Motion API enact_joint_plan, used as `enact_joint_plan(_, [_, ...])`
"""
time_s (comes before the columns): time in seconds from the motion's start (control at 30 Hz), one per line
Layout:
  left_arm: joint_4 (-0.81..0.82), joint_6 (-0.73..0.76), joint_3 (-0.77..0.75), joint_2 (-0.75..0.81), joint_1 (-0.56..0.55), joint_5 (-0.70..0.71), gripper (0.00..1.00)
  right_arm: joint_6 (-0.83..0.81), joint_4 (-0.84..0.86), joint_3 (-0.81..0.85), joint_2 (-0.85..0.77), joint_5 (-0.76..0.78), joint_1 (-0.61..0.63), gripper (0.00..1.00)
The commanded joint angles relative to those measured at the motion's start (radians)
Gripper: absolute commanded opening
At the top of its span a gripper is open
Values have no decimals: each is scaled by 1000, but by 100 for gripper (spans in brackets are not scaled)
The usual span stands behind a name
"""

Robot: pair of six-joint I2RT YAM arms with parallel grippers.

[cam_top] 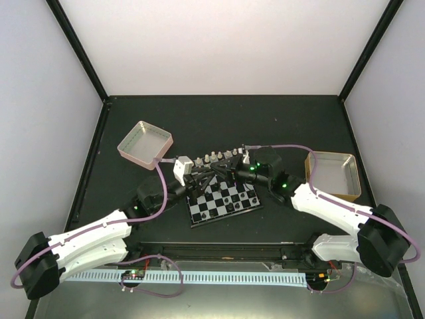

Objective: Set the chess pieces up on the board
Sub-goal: Place the chess piece on the chessboard.

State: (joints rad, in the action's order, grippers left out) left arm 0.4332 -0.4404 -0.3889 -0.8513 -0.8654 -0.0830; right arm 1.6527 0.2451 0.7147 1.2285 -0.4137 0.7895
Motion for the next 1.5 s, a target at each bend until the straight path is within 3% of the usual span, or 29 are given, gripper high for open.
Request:
enact_joint_plan(0.0, [8, 37, -40, -5, -6, -2, 30, 1, 29, -6, 1, -32, -2, 7])
enact_joint_plan(0.77, [-20, 51, -62, -48, -5, 85, 35, 2, 82, -22, -8, -71, -2, 7])
enact_joint_plan(0.97, [-16, 51, -62, -36, -5, 85, 28, -11, 67, -24, -10, -70, -2, 7])
enact_joint_plan(1.17, [-25, 59, -69, -31, -6, 84, 13, -40, 35, -23, -3, -64, -2, 8])
enact_joint_plan(1.3, [-97, 54, -85, -23, -5, 99, 5, -98, -14, -14, -7, -37, -2, 17])
enact_joint_plan(1.47, [-296, 30, -125, 1, -4, 122, 3, -202, -108, 19, -14, 23, -4, 44])
